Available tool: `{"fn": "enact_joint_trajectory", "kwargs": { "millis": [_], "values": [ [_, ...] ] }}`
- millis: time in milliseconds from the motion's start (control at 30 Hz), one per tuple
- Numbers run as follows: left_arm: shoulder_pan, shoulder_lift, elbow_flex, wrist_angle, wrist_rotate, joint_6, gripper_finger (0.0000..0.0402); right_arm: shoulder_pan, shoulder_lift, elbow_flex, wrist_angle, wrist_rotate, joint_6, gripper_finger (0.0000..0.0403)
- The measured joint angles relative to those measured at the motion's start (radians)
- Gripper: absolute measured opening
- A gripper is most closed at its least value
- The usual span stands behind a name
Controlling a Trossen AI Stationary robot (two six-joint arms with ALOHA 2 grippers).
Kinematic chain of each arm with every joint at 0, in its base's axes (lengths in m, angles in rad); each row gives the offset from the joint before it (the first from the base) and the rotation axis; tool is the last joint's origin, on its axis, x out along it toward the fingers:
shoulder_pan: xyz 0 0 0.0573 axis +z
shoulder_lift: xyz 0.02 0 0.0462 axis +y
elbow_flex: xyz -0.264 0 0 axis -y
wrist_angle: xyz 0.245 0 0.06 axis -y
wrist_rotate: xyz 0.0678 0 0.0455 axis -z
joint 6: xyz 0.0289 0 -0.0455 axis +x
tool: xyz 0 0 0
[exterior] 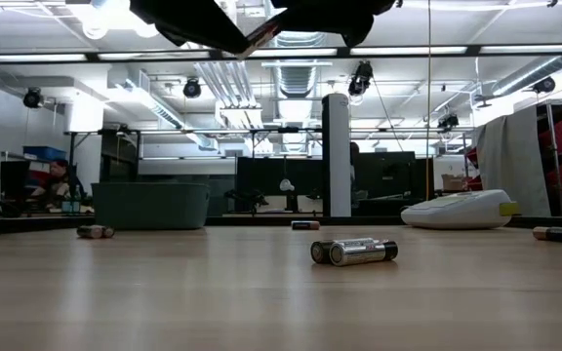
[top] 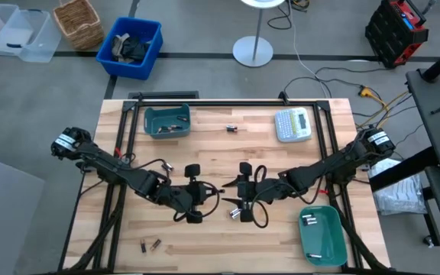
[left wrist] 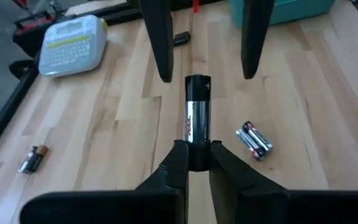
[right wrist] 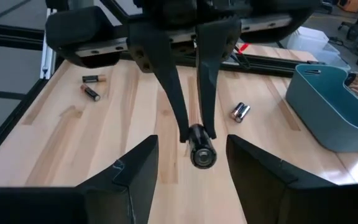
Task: Sort batteries
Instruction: Put the silver battery into the green bin
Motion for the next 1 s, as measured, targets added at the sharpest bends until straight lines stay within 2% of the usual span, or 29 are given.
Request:
{"fn": "enact_joint_trajectory", "kwargs": {
  "millis": [167, 533, 633, 867, 1000],
  "values": [
    [0.0, 0.003, 0.0, 0.057, -0.011, 0.044, 0.0014, -0.003, 0.0, 0.0, -0.004, 0.0, 0.0, 0.0178],
    [0.0, 0.003, 0.0, 0.056, -0.011, 0.045, 0.0012, -0.003, 0.0, 0.0, -0.004, 0.0, 0.0, 0.0172],
    [0.0, 0.003, 0.0, 0.056, -0.01, 0.044, 0.0001, -0.003, 0.0, 0.0, -0.004, 0.0, 0.0, 0.0161],
    [0.0, 0.003, 0.0, 0.059, -0.01, 0.045, 0.0006, -0.01, 0.0, 0.0, -0.006, 0.0, -0.002, 0.012],
    [0.0, 0.003, 0.0, 0.059, -0.01, 0.045, 0.0004, -0.009, -0.006, 0.0, -0.064, 0.0, -0.005, 0.0096]
  ]
}}
